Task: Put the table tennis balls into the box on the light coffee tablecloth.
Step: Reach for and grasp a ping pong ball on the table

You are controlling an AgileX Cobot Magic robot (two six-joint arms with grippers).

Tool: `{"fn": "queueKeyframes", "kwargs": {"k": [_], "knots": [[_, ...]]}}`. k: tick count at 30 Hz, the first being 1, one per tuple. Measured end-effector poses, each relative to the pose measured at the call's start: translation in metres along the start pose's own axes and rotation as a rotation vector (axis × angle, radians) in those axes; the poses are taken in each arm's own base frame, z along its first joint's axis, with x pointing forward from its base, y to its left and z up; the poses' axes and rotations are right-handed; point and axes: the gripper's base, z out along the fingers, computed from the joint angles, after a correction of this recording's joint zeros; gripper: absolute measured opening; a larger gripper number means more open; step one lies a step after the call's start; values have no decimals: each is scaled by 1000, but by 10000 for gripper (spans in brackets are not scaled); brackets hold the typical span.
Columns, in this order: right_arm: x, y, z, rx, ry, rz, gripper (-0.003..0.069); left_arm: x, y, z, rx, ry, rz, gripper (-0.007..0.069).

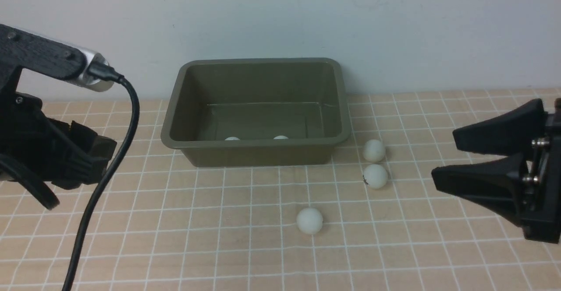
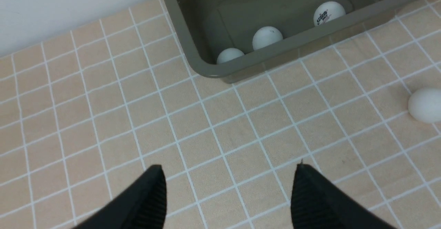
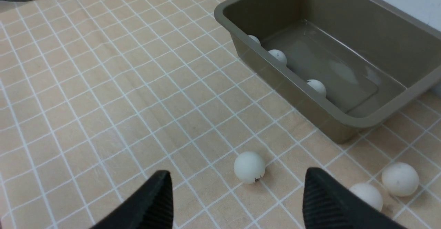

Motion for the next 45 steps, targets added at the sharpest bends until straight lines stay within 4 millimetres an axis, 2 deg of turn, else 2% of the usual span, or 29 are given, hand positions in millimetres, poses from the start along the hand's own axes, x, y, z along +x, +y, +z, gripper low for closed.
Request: {"fn": "queueKeyframes", "kwargs": {"k": [7, 11, 17, 24, 30, 33, 39, 45], "knots": [[-14, -2, 28, -25, 104, -65, 448, 0, 0, 0, -1, -3, 0, 404], [-15, -9, 62, -23, 224, -63, 440, 0, 0, 0, -1, -3, 0, 404], [-11, -18, 106, -1, 311, -48, 438, 0, 0, 0, -1, -3, 0, 404], [3, -26, 171, -14, 391, 20, 440, 0, 0, 0, -1, -3, 0, 404], [15, -36, 210, -20, 441, 68, 484, 0, 0, 0, -1, -3, 0, 404], [24, -40, 225, -23, 472, 89, 493, 0, 0, 0, -1, -3, 0, 404], [48, -33, 252, -56, 552, 70, 496, 0, 0, 0, -2, -3, 2, 404], [54, -29, 263, -40, 546, 52, 496, 0, 1, 0, -9, -1, 10, 404]]}}
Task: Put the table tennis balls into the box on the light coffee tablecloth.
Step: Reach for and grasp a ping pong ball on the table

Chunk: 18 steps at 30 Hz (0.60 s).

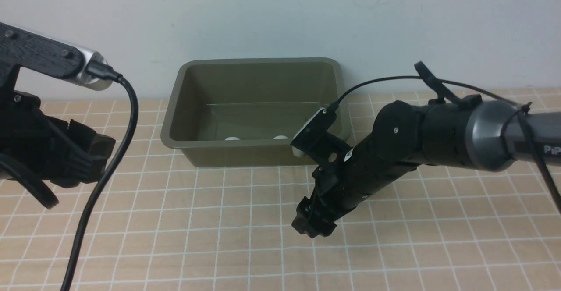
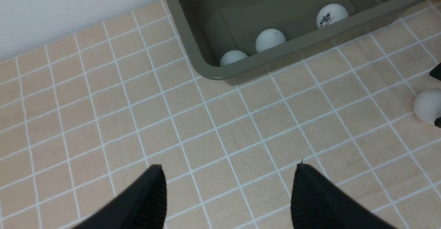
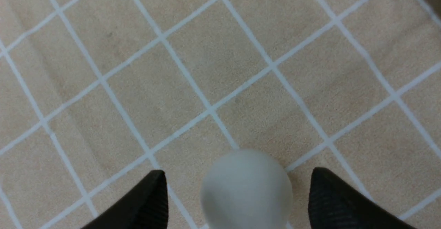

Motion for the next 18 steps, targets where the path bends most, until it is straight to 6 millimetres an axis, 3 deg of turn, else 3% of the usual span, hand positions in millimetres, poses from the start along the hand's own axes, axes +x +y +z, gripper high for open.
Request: {"fn": "queueKeyframes", "kwargs": {"k": [8, 10, 15, 18], "knots": [[4, -1, 8, -7, 32, 10, 489, 0, 0, 0, -3, 1, 3, 404], [5, 0, 10, -13, 41, 14, 461, 0, 0, 0, -3, 1, 3, 404], [-2, -1, 6, -7, 38, -11, 304, 0, 0, 0, -3, 1, 4, 404], [-11, -1, -5, -3, 40, -46, 313, 0, 0, 0, -4, 1, 5, 404]]}}
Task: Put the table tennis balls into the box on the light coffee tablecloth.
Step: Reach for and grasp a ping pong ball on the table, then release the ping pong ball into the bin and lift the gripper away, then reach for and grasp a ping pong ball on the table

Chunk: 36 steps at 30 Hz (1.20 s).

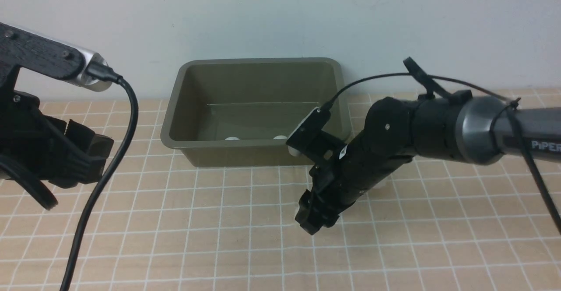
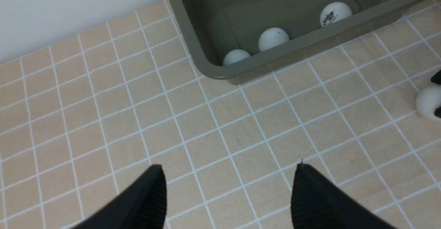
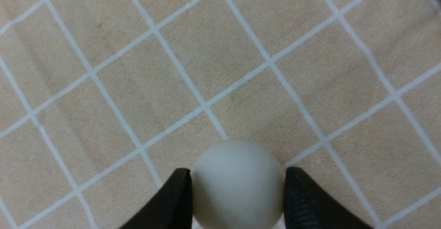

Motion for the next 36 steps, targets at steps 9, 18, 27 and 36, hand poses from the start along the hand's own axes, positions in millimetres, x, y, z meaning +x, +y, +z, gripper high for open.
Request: {"fn": "queueKeyframes", "kwargs": {"k": [9, 18, 27, 36], "knots": [[-73, -15, -98, 148, -267, -93, 313, 0, 0, 0, 0, 2, 1, 404], [-71, -67, -53, 241, -276, -65, 313, 1, 0, 0, 1, 7, 1, 404], [-75, -74, -45, 298, -336, -55, 552, 1, 0, 0, 2, 12, 1, 404], [-61, -78, -184, 438, -421, 95, 512, 2, 0, 0, 5, 25, 1, 404]]}}
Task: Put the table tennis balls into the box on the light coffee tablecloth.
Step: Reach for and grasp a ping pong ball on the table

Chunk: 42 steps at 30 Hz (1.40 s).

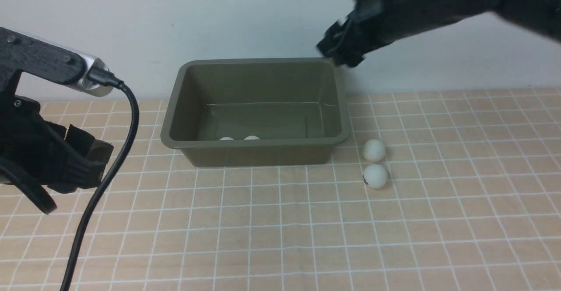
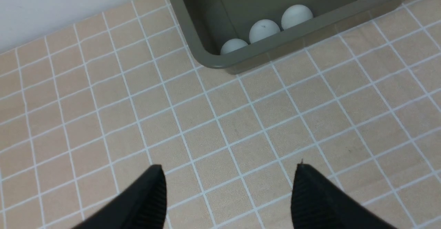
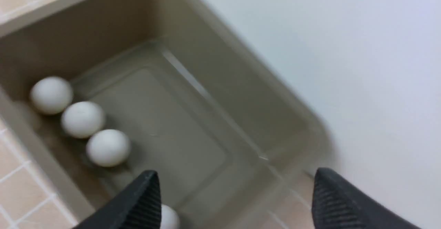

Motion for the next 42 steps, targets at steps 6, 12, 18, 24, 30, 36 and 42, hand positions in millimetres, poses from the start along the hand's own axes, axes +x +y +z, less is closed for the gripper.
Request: {"fn": "queueKeyframes", "kwargs": {"k": [6, 12, 18, 24, 30, 36, 42], "knots": [[0, -20, -60, 43, 58, 145, 489, 0, 0, 0, 0, -1, 0, 404], [18, -6, -76, -15, 198, 240, 487, 0, 0, 0, 0, -1, 0, 404], [60, 17, -55, -50, 288, 283, 486, 0, 0, 0, 2, -1, -2, 404], [111, 48, -23, -64, 312, 276, 486, 0, -1, 0, 15, -4, -17, 404], [123, 49, 2, -40, 289, 304, 484, 0, -2, 0, 17, -5, -20, 404], [142, 51, 42, -39, 350, 330, 484, -1, -4, 0, 40, -9, -46, 404], [158, 54, 68, -35, 386, 354, 484, -1, -4, 0, 46, -8, -53, 404]]}}
